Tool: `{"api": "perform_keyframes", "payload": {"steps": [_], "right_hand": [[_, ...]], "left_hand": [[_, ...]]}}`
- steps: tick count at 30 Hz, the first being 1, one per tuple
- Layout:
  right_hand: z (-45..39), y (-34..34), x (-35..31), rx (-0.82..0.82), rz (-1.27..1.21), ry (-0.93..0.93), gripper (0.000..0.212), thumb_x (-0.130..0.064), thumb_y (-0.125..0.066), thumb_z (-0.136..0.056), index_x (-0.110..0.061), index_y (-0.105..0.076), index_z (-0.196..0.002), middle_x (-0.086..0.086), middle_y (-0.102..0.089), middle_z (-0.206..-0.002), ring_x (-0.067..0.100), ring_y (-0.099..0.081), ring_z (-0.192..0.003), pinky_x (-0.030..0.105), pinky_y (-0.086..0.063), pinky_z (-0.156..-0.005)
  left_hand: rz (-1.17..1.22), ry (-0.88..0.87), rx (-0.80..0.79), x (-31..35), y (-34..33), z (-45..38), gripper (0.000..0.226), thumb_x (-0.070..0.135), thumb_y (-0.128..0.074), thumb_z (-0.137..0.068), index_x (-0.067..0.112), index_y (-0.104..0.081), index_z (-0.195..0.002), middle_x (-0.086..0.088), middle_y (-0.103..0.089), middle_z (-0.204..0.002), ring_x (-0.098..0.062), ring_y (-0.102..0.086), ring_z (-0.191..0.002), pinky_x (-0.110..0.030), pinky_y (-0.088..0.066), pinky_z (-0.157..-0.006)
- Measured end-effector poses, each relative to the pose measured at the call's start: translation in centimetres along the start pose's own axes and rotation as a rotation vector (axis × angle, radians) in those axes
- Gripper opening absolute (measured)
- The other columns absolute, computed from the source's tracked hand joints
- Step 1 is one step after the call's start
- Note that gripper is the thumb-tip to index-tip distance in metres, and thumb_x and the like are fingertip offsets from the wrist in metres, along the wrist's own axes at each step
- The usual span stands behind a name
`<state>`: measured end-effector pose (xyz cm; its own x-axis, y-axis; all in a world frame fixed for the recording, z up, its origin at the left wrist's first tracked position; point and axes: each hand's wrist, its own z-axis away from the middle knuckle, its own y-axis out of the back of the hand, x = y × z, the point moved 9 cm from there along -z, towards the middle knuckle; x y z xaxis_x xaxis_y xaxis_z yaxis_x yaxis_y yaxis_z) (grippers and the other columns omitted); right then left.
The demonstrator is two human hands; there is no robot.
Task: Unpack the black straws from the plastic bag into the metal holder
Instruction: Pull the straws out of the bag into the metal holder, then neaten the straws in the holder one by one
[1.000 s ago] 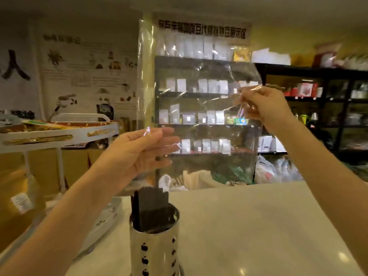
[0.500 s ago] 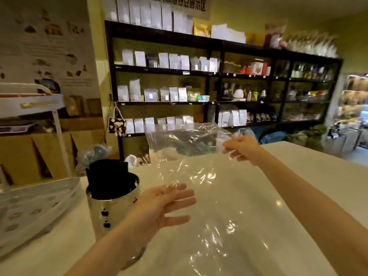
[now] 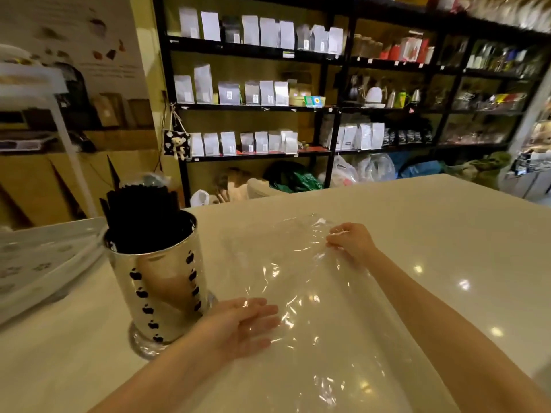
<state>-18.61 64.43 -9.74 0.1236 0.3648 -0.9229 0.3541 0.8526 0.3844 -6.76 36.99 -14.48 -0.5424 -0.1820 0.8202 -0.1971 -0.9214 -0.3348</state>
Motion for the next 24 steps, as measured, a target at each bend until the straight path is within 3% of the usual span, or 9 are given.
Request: {"api": "perform_keyframes", "payload": {"steps": [1, 4, 7, 10, 13, 17, 20, 22, 24], "right_hand": [[-0.3, -0.2, 0.2, 0.033, 0.068, 0.026, 0.02, -0.004, -0.072, -0.072, -0.009, -0.065, -0.09, 0.008, -0.066, -0.075, 0.019, -0.062, -0.068, 0.029, -0.053, -0.068], [-0.6, -1.0, 0.6, 0.062, 0.243, 0.09, 0.033, -0.014, -0.07, -0.075, -0.013, -0.06, -0.106, 0.005, -0.065, -0.087, 0.022, -0.061, -0.081, 0.031, -0.047, -0.075], [-0.8, -1.4, 0.7, 0.106, 0.438, 0.147, 0.045, -0.017, -0.065, -0.076, -0.014, -0.051, -0.119, 0.004, -0.066, -0.096, 0.029, -0.059, -0.1, 0.038, -0.043, -0.086], [-0.9, -1.5, 0.6, 0.166, 0.545, 0.164, 0.05, -0.02, -0.064, -0.078, -0.011, -0.047, -0.125, 0.013, -0.06, -0.117, 0.033, -0.049, -0.113, 0.042, -0.04, -0.092], [-0.9, -1.8, 0.1, 0.169, 0.669, 0.193, 0.046, -0.02, -0.061, -0.082, -0.01, -0.048, -0.125, 0.016, -0.052, -0.127, 0.034, -0.04, -0.12, 0.043, -0.036, -0.095], [0.0, -2.8, -3.2, 0.158, 0.673, 0.334, 0.036, -0.017, -0.059, -0.086, -0.011, -0.052, -0.121, 0.014, -0.051, -0.128, 0.032, -0.04, -0.12, 0.042, -0.035, -0.095], [1.9, -4.9, -8.5, 0.108, 0.542, 0.52, 0.025, -0.016, -0.06, -0.087, -0.01, -0.06, -0.111, 0.012, -0.061, -0.117, 0.03, -0.051, -0.109, 0.041, -0.039, -0.091], [4.2, -6.6, -12.6, 0.078, 0.436, 0.658, 0.018, -0.015, -0.059, -0.088, -0.01, -0.064, -0.104, 0.009, -0.066, -0.103, 0.026, -0.059, -0.095, 0.037, -0.044, -0.082], [6.8, -8.1, -16.3, 0.061, 0.343, 0.771, 0.014, -0.016, -0.058, -0.089, -0.011, -0.067, -0.098, 0.005, -0.069, -0.091, 0.016, -0.061, -0.081, 0.028, -0.045, -0.07]], "left_hand": [[0.018, 0.006, 0.007, 0.1, 0.1, -0.1, 0.014, 0.003, -0.049, -0.09, 0.001, -0.058, -0.101, -0.008, -0.076, -0.078, -0.019, -0.072, -0.062, -0.03, -0.056, -0.043], [0.022, 0.02, 0.04, 0.2, 0.7, -0.2, 0.012, 0.005, -0.051, -0.089, 0.002, -0.057, -0.099, -0.01, -0.076, -0.075, -0.019, -0.072, -0.063, -0.032, -0.058, -0.048], [0.006, 0.03, 0.053, 0.3, 1.3, 0.2, 0.019, 0.007, -0.054, -0.088, 0.002, -0.052, -0.106, -0.017, -0.072, -0.091, -0.021, -0.072, -0.072, -0.04, -0.058, -0.055], [-0.013, 0.035, 0.043, 0.6, 1.5, 0.9, 0.038, 0.005, -0.058, -0.085, 0.002, -0.044, -0.12, -0.019, -0.067, -0.105, -0.024, -0.069, -0.088, -0.046, -0.057, -0.066], [-0.12, -0.006, 0.034, 1.6, 1.3, 2.1, 0.068, 0.005, -0.065, -0.079, 0.013, -0.029, -0.136, -0.01, -0.061, -0.114, -0.022, -0.058, -0.106, -0.041, -0.053, -0.075], [-0.473, -0.119, -0.053, 3.8, 0.2, 4.8, 0.074, 0.029, -0.071, -0.074, 0.036, -0.03, -0.135, 0.002, -0.034, -0.145, -0.007, -0.037, -0.124, -0.029, -0.033, -0.101], [-0.749, -0.25, -0.17, 6.9, -1.8, 7.7, 0.059, 0.057, -0.07, -0.057, 0.067, -0.04, -0.107, 0.024, -0.035, -0.141, 0.005, -0.038, -0.123, -0.027, -0.032, -0.106], [-0.865, -0.365, -0.156, 9.8, -2.2, 9.1, 0.05, 0.06, -0.067, -0.057, 0.066, -0.046, -0.101, 0.033, -0.038, -0.135, 0.012, -0.042, -0.116, -0.023, -0.038, -0.1], [-0.961, -0.517, -0.013, 13.5, -1.0, 10.9, 0.038, 0.058, -0.066, -0.062, 0.056, -0.053, -0.098, 0.03, -0.045, -0.133, 0.013, -0.046, -0.109, -0.022, -0.043, -0.096]]}}
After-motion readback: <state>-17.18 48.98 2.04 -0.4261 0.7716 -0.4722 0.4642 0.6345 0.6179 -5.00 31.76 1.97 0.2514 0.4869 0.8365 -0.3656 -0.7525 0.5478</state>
